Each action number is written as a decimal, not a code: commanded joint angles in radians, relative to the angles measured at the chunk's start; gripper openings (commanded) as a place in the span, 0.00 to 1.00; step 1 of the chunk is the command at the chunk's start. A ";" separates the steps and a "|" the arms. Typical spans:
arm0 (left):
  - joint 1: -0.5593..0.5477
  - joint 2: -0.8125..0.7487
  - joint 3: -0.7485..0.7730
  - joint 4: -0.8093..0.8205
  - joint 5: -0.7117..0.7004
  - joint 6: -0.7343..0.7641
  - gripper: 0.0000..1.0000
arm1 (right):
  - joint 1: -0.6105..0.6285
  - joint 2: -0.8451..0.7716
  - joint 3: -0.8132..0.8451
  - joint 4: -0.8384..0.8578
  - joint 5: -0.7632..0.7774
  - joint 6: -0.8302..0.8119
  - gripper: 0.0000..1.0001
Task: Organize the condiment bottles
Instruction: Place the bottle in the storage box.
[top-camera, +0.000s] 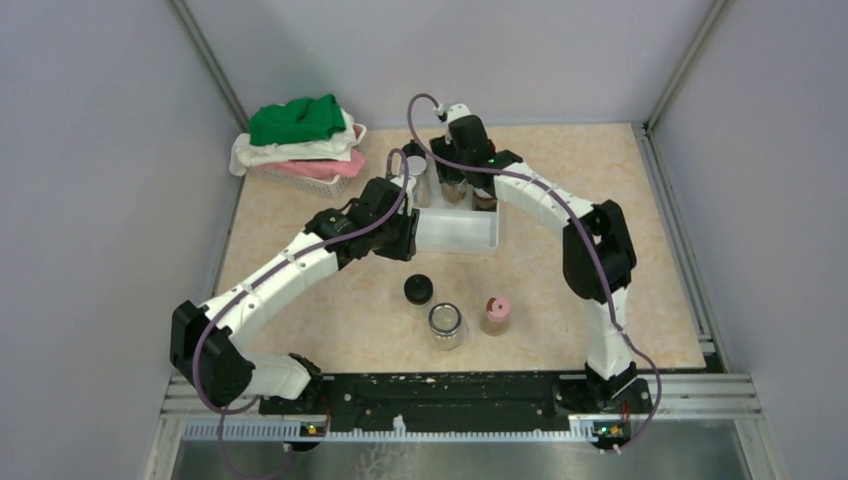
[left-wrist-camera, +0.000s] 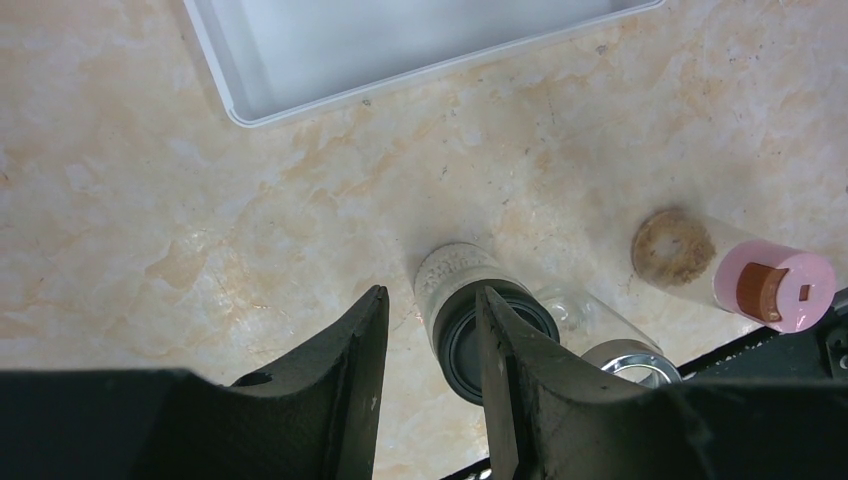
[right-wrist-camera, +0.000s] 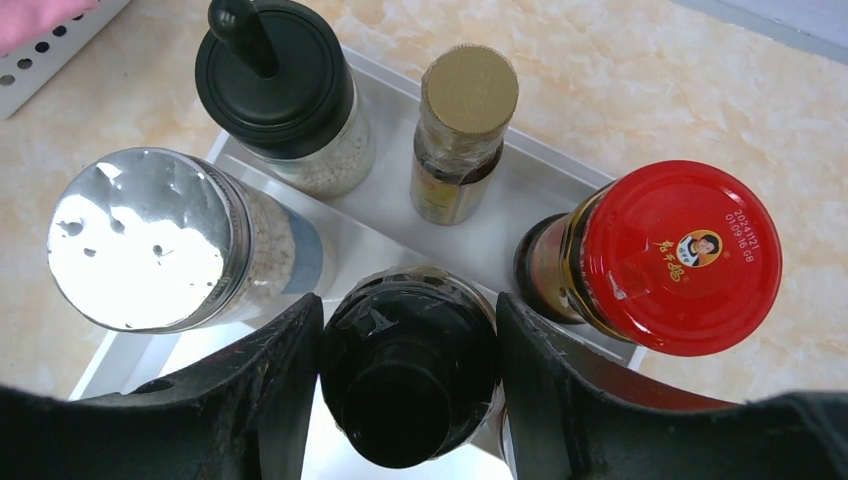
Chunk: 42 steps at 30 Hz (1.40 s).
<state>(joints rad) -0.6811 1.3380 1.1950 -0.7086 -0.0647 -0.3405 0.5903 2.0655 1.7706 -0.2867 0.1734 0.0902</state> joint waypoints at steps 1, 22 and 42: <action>0.005 -0.021 0.036 0.018 -0.006 0.015 0.45 | -0.008 0.002 -0.012 0.127 -0.004 0.033 0.25; 0.020 -0.053 0.043 0.000 -0.020 0.024 0.45 | -0.008 -0.029 -0.149 0.182 -0.005 0.088 0.36; 0.021 -0.059 0.039 0.004 -0.020 0.024 0.45 | -0.009 -0.127 -0.244 0.180 -0.001 0.091 0.33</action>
<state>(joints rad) -0.6621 1.3090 1.2007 -0.7193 -0.0761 -0.3294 0.5907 1.9877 1.5429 -0.0792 0.1604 0.1780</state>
